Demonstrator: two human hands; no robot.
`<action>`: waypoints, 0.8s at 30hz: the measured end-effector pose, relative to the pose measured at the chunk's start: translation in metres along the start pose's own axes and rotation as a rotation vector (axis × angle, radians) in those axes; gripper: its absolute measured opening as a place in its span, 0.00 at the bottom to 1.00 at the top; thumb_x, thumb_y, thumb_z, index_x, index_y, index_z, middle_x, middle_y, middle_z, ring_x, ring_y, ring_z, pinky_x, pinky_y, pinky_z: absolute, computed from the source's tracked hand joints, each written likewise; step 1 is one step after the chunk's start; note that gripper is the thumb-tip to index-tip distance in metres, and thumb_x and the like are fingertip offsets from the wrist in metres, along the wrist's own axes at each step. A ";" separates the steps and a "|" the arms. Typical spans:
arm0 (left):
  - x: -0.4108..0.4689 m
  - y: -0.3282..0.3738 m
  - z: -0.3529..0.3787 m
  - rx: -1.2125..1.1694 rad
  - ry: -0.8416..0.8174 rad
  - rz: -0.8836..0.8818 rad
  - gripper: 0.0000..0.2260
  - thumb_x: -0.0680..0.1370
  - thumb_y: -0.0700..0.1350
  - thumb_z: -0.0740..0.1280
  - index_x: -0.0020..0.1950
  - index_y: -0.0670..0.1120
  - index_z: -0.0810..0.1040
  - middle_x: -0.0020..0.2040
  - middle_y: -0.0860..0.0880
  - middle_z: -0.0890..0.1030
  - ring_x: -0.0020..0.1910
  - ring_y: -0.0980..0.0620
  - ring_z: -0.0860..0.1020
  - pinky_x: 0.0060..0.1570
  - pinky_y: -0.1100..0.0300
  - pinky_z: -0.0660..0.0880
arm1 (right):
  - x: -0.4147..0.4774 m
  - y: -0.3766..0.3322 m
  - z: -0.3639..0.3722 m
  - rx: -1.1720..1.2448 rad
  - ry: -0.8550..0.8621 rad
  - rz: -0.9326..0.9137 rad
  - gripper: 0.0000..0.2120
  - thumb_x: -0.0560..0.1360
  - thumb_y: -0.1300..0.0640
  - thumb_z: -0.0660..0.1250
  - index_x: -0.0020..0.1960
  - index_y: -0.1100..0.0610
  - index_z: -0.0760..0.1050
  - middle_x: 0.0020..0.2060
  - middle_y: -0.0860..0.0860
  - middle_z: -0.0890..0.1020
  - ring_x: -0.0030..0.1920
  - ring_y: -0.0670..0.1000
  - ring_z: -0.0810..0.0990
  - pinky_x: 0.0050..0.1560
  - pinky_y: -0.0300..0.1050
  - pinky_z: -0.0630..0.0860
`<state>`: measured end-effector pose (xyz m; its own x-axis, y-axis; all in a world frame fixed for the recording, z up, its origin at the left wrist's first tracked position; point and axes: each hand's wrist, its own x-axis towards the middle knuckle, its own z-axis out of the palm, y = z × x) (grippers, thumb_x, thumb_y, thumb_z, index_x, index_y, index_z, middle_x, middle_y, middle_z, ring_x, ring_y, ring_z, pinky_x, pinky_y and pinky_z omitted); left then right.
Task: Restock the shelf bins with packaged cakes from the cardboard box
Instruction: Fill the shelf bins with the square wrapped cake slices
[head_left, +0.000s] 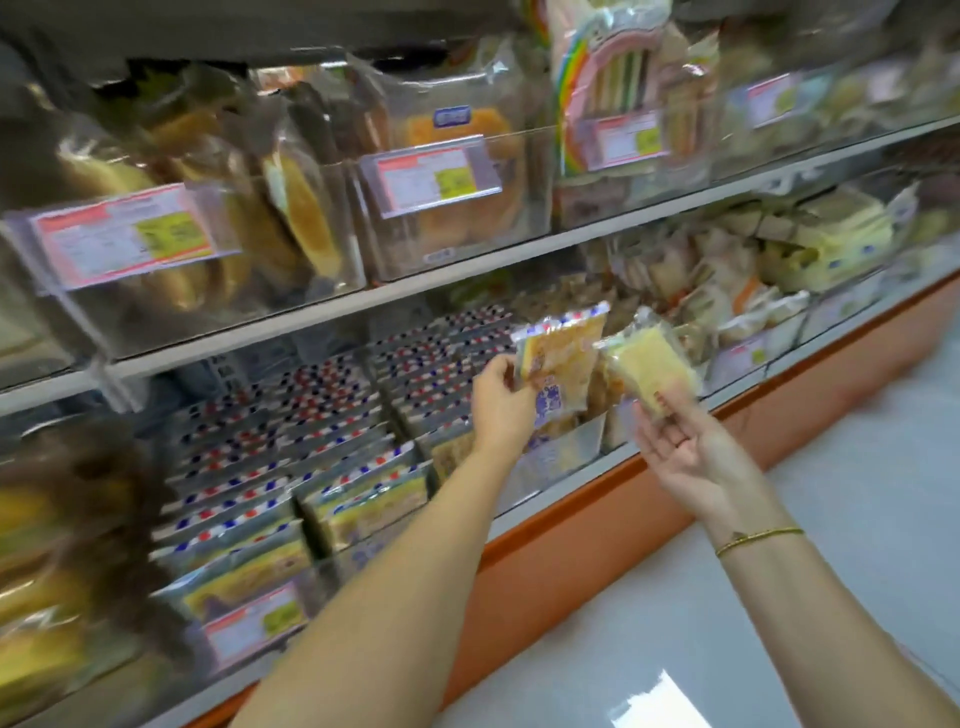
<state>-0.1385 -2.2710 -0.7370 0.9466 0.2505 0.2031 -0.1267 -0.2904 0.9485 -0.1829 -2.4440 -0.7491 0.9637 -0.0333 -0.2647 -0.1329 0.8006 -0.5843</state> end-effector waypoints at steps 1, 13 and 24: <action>0.000 -0.009 0.007 0.037 -0.003 -0.030 0.09 0.77 0.37 0.67 0.42 0.50 0.74 0.39 0.52 0.77 0.40 0.53 0.77 0.39 0.58 0.73 | 0.004 0.004 -0.001 -0.003 0.008 0.011 0.13 0.70 0.58 0.69 0.54 0.58 0.77 0.41 0.52 0.86 0.42 0.48 0.85 0.56 0.44 0.78; 0.045 0.030 0.012 1.146 -0.416 0.288 0.08 0.73 0.42 0.72 0.49 0.44 0.77 0.46 0.46 0.80 0.45 0.47 0.79 0.41 0.54 0.78 | 0.032 0.031 -0.011 -0.068 0.041 0.063 0.09 0.74 0.54 0.69 0.52 0.54 0.76 0.42 0.49 0.85 0.49 0.48 0.79 0.48 0.43 0.70; 0.046 0.007 0.006 0.983 -0.344 0.257 0.03 0.74 0.43 0.71 0.45 0.45 0.78 0.41 0.48 0.78 0.41 0.48 0.78 0.37 0.57 0.75 | 0.021 0.018 -0.018 -0.068 0.041 0.014 0.08 0.73 0.56 0.68 0.52 0.56 0.76 0.38 0.49 0.86 0.53 0.49 0.80 0.51 0.40 0.71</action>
<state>-0.0941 -2.2671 -0.7222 0.9777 -0.1532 0.1434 -0.1850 -0.9519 0.2443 -0.1697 -2.4414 -0.7788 0.9515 -0.0476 -0.3038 -0.1633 0.7588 -0.6305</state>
